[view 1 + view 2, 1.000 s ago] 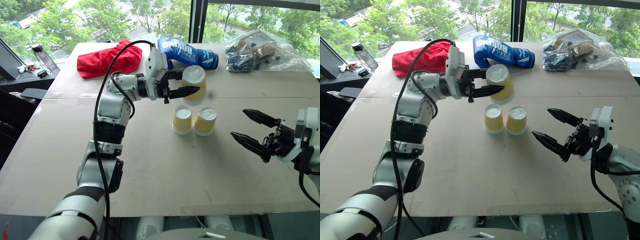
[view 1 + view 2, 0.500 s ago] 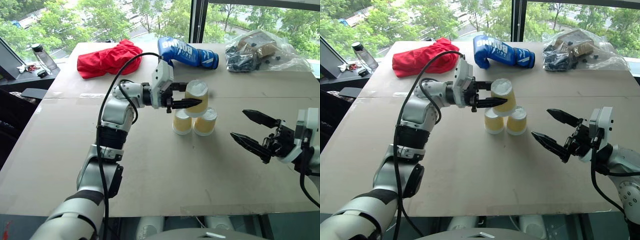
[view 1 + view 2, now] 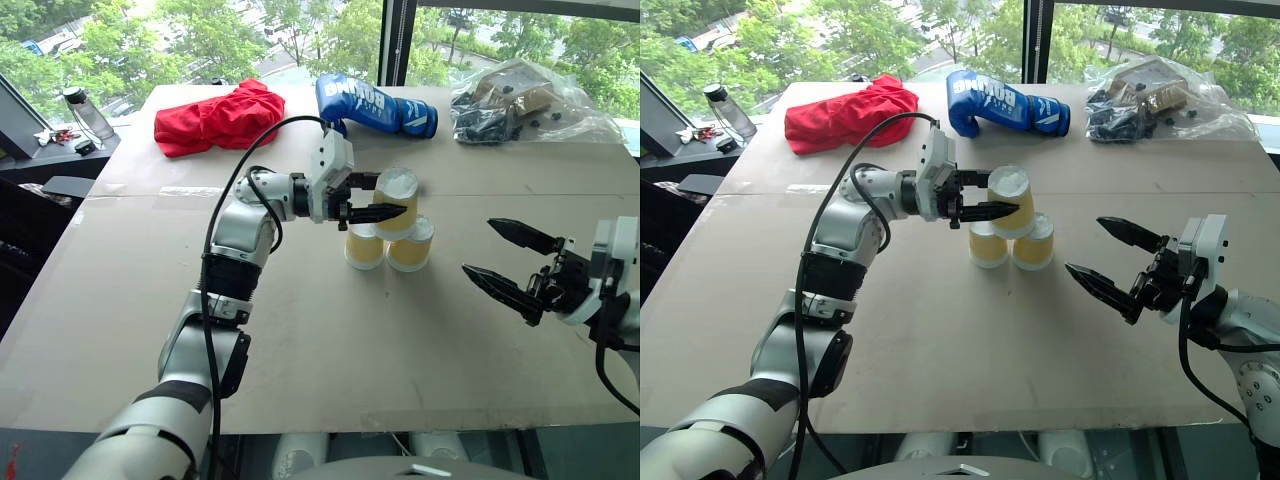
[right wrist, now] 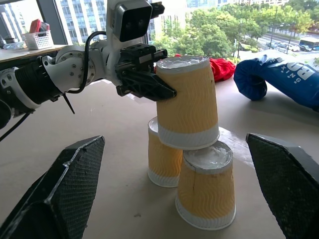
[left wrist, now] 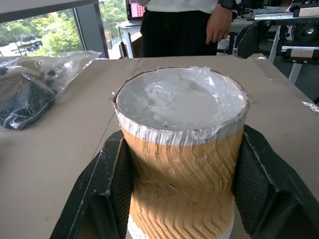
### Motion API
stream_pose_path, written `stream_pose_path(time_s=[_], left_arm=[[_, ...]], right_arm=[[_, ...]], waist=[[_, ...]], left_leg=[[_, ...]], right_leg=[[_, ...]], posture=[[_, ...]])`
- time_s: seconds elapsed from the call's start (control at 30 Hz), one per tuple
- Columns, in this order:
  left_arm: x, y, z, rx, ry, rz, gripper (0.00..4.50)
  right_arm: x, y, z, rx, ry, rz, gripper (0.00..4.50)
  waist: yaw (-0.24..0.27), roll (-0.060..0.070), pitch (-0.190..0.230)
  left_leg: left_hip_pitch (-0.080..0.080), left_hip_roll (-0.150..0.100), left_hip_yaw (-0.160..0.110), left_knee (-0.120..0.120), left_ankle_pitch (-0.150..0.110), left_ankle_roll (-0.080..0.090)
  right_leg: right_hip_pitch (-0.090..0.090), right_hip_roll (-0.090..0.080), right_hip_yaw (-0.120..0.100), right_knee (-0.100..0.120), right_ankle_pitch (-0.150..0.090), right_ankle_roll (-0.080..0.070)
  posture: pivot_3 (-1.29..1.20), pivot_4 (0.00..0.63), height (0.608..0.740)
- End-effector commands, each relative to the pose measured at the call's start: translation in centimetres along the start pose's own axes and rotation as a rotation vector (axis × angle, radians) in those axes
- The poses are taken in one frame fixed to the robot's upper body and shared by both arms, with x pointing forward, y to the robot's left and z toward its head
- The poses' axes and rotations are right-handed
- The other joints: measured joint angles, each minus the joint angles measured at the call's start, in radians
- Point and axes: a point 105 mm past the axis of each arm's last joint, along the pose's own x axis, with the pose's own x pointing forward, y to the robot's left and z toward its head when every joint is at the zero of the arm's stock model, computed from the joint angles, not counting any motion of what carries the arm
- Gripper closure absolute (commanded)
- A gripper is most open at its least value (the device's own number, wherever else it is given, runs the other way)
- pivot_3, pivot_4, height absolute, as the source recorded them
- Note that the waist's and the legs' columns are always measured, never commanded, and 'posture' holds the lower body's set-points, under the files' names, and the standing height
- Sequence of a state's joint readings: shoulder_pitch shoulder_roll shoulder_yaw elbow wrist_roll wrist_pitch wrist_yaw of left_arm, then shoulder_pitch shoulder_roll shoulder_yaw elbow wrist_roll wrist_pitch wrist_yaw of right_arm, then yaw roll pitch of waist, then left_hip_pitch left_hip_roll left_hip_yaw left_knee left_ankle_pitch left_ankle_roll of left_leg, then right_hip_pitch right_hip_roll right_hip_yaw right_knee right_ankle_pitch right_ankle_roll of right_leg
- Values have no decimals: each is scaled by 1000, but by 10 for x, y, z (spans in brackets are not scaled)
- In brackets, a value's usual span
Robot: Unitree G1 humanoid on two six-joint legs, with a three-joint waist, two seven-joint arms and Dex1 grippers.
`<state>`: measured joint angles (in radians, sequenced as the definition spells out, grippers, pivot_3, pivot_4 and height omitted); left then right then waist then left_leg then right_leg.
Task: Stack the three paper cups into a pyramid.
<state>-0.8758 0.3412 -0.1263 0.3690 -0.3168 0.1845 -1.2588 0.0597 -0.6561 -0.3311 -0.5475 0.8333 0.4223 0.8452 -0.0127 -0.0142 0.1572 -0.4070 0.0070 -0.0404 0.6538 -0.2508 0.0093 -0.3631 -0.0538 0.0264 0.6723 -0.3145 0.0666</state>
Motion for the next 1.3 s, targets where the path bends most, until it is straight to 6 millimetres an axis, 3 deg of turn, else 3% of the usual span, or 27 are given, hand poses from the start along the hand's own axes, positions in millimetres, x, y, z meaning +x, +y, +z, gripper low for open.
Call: stream_pose_path(time_s=[0.03,0.37,0.63,0.73,0.9,1.17,1.3], left_arm=[[-1,6,8,37,-21,23,69],[-10,5,23,53,-52,26,69],[-46,-5,40,65,-42,55,69],[-71,-14,28,15,11,134,69],[-113,-36,-20,-117,172,358,69],[-132,-88,-72,-277,267,529,69],[-136,-99,-93,-305,298,620,69]], right_arm=[[-2,1,7,-41,-26,5,0],[0,3,6,-36,-27,9,0],[-4,0,-7,-11,-2,7,0],[-9,-10,-28,-19,39,-19,0],[-23,-29,-55,-31,104,-39,0],[-29,-44,-81,-7,156,25,0],[-29,-47,-92,-2,179,59,0]], waist=[[0,0,0],[0,0,0],[-1,0,0],[-4,0,0],[-8,1,0],[2,1,0],[2,1,0]], left_leg=[[0,0,0,0,0,0],[0,0,0,0,0,0],[1,1,0,0,0,0],[2,1,1,0,0,0],[8,4,6,-3,0,1],[9,5,6,-2,-1,1],[10,5,6,-3,-1,1]], right_leg=[[0,0,0,0,0,0],[0,0,0,0,0,0],[0,0,0,0,0,0],[1,0,1,0,0,0],[2,0,7,1,0,0],[4,-2,8,2,0,0],[4,-1,7,2,0,0]], posture=[[0,150,740],[0,150,740],[0,150,740],[0,150,740],[0,150,740],[0,150,740],[0,150,740]])
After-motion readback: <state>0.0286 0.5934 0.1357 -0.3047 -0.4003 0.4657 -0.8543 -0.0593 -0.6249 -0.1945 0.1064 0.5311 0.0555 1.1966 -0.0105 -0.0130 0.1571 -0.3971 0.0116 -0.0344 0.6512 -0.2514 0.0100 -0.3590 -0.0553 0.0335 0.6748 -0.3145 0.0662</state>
